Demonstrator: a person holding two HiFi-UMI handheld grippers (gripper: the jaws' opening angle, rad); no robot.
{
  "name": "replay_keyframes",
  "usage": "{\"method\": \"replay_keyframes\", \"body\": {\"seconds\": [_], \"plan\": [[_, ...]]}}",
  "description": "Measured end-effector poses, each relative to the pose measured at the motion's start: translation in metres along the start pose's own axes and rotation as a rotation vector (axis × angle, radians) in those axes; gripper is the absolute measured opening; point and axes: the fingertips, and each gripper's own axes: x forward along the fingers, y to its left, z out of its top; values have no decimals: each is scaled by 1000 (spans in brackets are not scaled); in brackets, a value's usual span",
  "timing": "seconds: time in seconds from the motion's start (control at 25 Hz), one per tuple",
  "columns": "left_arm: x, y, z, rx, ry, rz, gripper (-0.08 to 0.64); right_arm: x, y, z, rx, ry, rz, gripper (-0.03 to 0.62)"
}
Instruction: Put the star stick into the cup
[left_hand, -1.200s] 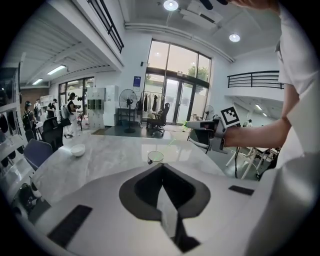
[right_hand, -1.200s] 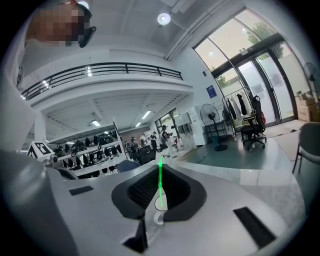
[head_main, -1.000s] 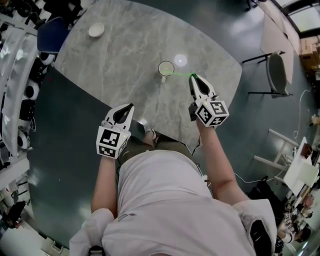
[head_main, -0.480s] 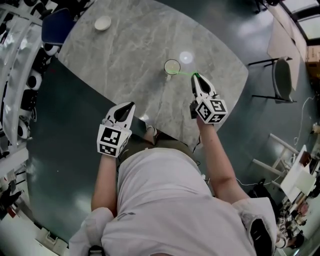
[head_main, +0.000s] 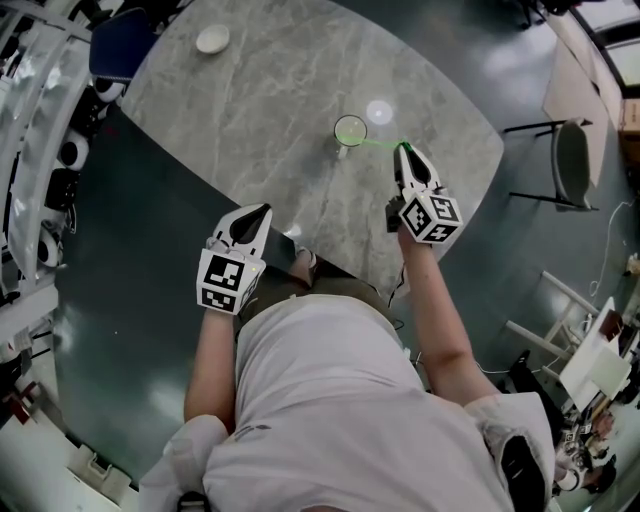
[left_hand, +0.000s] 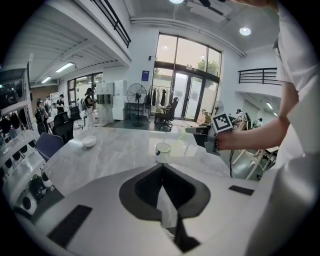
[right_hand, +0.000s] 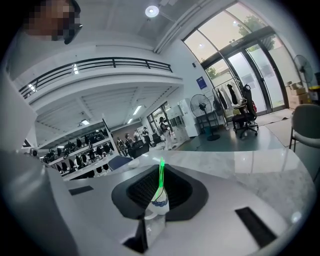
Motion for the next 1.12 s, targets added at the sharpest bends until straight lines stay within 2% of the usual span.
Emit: {"method": "replay_keyframes", "body": {"seconds": [0.2, 0.64, 0.96, 1.12], "plan": [[0, -2, 1, -2, -5, 1, 3, 3, -3, 1, 49, -5, 4, 36], [2, -12, 2, 2, -10, -5, 3, -3, -7, -2, 105, 14, 8, 135], [15, -28, 17, 43, -41, -56, 3, -32, 4, 15, 99, -26, 29, 133], [27, -40, 33, 67, -70, -101, 3, -53, 11, 27, 69, -42, 49, 109]]}}
